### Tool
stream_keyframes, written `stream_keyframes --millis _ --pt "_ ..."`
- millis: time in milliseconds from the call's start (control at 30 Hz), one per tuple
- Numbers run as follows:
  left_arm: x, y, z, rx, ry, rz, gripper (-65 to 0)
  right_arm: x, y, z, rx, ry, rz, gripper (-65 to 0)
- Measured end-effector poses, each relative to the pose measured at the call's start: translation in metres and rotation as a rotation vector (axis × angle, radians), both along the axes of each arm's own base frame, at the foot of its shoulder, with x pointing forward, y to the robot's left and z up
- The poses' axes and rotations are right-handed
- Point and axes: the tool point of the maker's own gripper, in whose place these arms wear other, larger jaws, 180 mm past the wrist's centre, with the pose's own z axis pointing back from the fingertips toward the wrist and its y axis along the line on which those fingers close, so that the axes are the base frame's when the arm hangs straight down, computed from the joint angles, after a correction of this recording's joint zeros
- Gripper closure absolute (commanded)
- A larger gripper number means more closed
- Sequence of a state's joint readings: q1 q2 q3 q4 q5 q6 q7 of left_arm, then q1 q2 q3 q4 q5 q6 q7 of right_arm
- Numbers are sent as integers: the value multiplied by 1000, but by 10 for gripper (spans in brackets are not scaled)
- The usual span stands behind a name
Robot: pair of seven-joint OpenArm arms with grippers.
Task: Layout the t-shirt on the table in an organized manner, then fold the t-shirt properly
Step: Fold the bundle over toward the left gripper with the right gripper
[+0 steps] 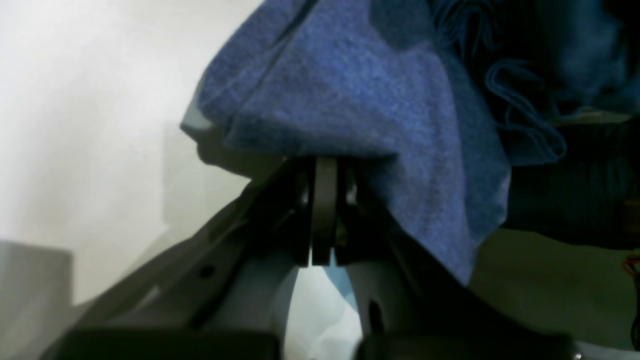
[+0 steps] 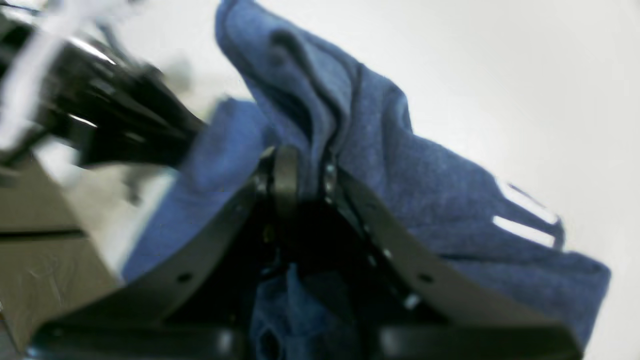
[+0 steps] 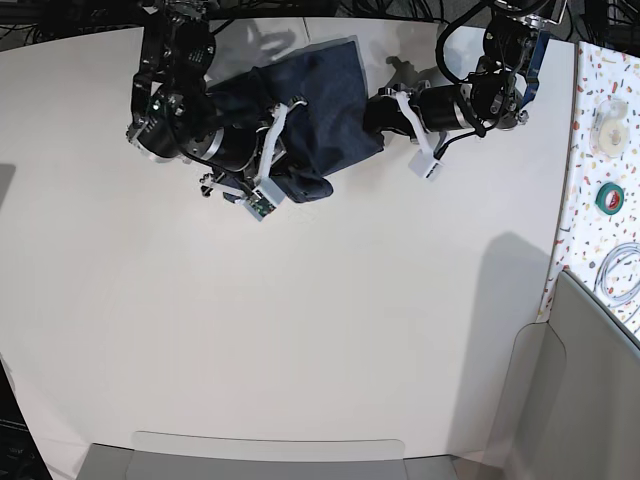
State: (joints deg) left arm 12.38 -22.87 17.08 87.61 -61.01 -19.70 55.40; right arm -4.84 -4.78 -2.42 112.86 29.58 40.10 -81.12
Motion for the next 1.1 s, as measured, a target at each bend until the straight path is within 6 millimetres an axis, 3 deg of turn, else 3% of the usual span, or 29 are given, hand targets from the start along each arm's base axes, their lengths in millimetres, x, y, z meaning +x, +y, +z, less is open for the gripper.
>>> stream_keyframes --millis 167,333,467,700,967,1100 --pt "0 -3 0 -3 1 0 0 -3 15 -12 -87 6 71 0" --pt "0 -2 -1 -3 2 7 0 3 15 -12 -160 -28 93 0" --pt "0 -3 -1 -3 1 7 0 2 27 -10 -197 -54 145 0" --pt "0 -3 0 -5 2 8 0 9 36 -6 -229 -87 187 0" --pt "0 -3 0 -5 2 7 0 17 42 -16 -273 -79 233 0" --pt "0 -3 0 -4 2 7 0 10 53 -20 -281 -72 282 0"
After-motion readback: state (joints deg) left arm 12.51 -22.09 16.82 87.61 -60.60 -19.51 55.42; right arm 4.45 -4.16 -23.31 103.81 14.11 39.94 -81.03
